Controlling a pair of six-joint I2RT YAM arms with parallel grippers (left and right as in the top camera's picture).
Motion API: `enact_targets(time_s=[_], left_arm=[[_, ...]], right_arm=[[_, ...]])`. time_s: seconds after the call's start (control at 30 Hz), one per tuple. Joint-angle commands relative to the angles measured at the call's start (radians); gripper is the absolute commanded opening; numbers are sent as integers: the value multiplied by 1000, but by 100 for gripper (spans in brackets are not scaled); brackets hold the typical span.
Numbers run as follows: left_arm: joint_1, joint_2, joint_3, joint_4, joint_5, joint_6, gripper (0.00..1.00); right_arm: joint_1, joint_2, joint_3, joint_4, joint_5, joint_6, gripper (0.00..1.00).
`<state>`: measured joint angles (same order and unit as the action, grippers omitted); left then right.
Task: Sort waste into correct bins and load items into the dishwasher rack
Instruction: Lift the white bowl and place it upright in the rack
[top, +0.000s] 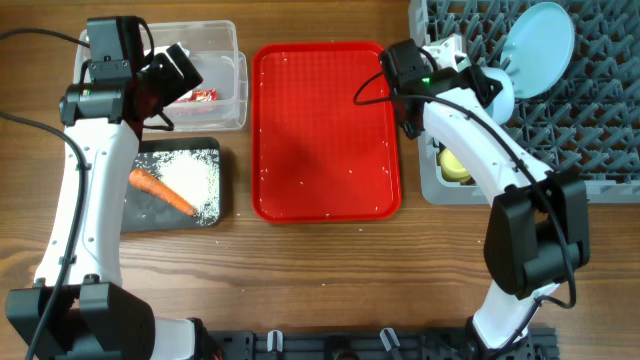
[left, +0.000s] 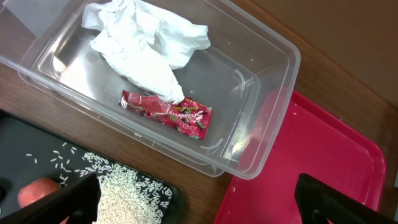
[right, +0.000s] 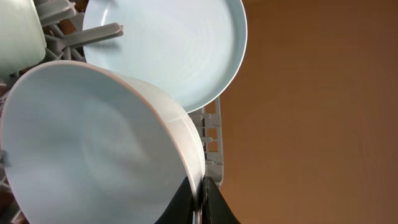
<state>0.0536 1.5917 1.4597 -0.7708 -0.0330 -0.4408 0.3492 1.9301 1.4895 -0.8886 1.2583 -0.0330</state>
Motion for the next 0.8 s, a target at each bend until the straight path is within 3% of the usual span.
enact_targets(time_s=[0.0,0.07,0.13,0.17,0.3,0.4,0.53,0.77], left_arm=[[4,8,-1,1,-13,-12,100],[4,8,-1,1,-13,-13,100],[4,8,-1,1,-13,-12,100],[4,8,-1,1,-13,-13,100],[4,8,-1,1,-13,-13,100],[4,8,-1,1,-13,-13,100],[4,8,-1,1,-13,-12,100],[3,8,-1,1,-13,-12,100]], right_arm=[[8,21,-27,-2,-54,-17,13],[23,21,-27,-2,-140,-18,26],[42,21,-27,-5,-286,-17,29],[48,21,-27,-5,-320,-17,37],[58,21,-26,-10,-343,-16,52],[57,20,-13,-4,-341,-17,71],[55,-22,5,90,-338,-20,87],[53,-279,6,412,-336,-108,100]])
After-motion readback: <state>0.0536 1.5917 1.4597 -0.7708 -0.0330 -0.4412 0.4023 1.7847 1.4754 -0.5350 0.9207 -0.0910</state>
